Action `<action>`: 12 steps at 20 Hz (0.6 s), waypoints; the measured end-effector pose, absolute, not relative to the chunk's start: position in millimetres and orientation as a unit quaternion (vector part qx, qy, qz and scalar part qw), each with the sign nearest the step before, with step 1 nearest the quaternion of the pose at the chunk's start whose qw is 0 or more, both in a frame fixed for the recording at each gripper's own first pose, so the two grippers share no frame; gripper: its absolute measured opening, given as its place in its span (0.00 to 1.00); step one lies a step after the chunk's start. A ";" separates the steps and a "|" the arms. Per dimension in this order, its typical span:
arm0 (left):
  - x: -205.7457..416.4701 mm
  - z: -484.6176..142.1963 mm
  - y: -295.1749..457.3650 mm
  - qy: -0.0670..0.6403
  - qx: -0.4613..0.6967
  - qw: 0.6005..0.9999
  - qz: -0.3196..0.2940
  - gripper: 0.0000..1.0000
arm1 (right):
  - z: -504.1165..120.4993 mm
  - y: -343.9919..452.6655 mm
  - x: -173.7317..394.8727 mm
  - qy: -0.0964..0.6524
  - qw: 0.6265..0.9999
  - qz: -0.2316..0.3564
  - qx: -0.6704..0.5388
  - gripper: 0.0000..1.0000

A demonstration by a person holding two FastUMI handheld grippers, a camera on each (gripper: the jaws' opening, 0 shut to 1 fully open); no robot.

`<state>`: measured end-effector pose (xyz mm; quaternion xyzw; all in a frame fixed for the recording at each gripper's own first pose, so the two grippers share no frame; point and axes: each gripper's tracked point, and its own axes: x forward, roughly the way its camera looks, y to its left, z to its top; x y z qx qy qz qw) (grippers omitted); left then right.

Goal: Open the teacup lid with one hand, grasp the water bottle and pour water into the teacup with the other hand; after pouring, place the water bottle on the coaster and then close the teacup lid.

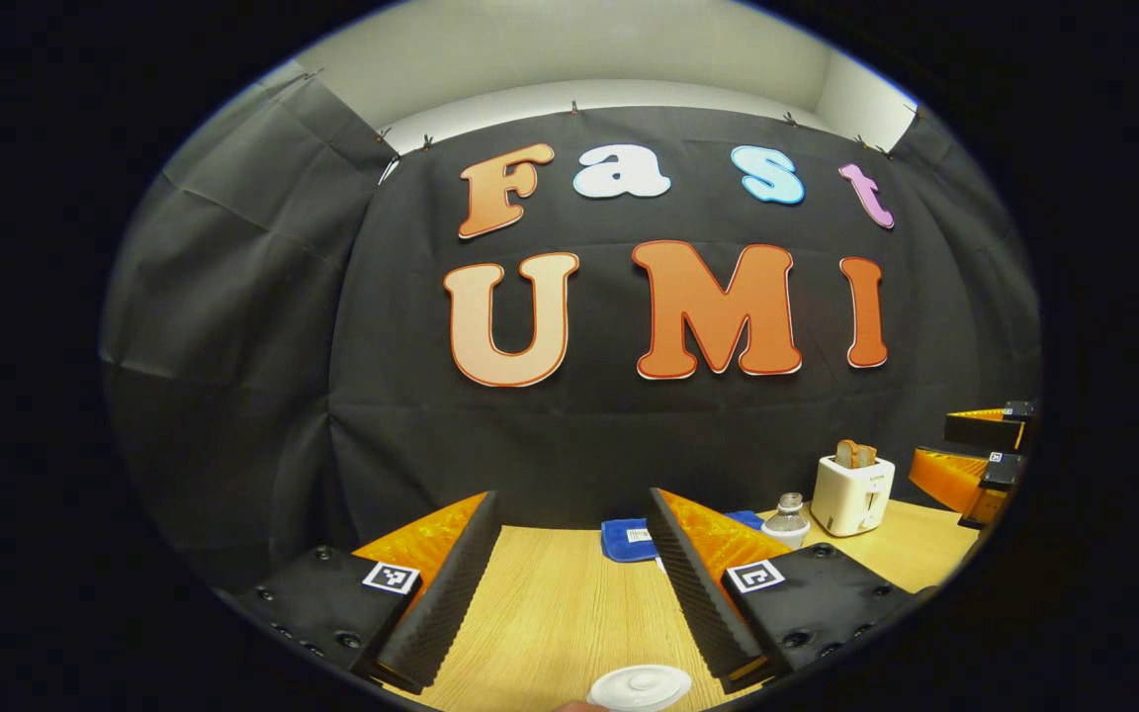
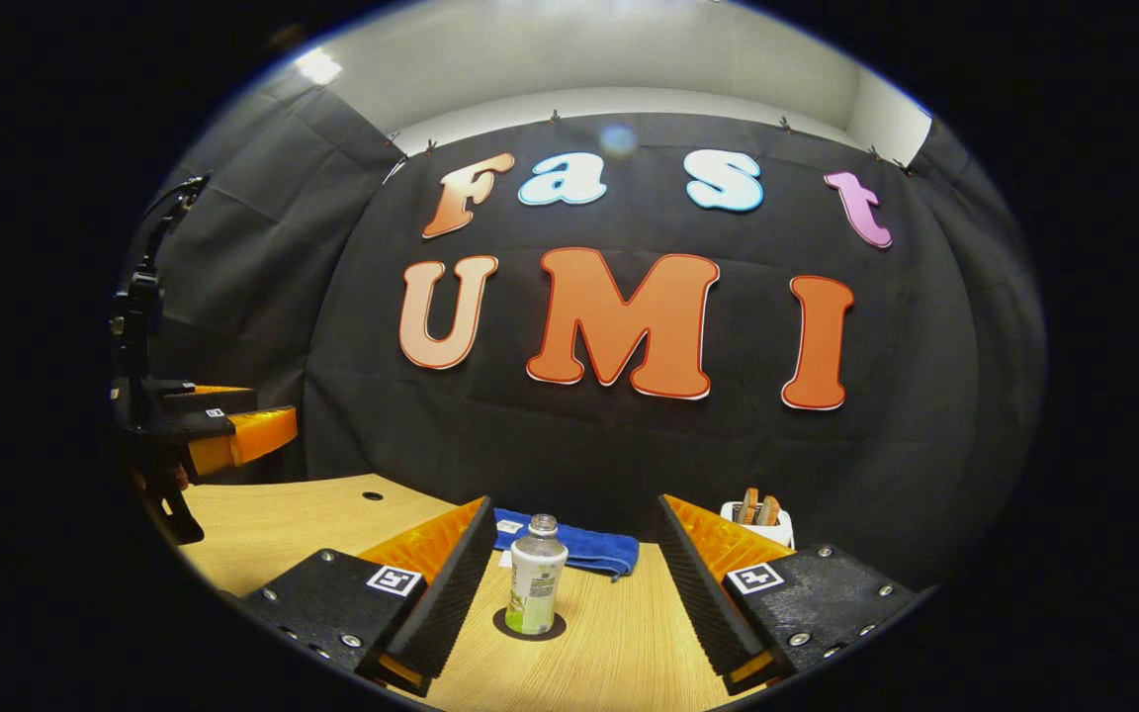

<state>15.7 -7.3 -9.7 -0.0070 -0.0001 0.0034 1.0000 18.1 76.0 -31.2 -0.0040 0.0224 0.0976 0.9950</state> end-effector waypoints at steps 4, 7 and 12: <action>14.4 -8.6 -8.0 -0.002 -0.005 1.000 0.003 0.95 | -33.1 73.9 17.9 0.024 0.995 0.096 0.000 0.96; 13.2 -7.5 -9.8 -0.006 -0.005 1.000 0.001 0.95 | -32.8 74.1 17.3 0.023 0.995 0.098 0.003 0.96; 11.6 -5.4 -10.6 -0.010 -0.002 1.000 -0.001 0.95 | -32.9 75.0 16.7 0.024 0.995 0.098 0.005 0.96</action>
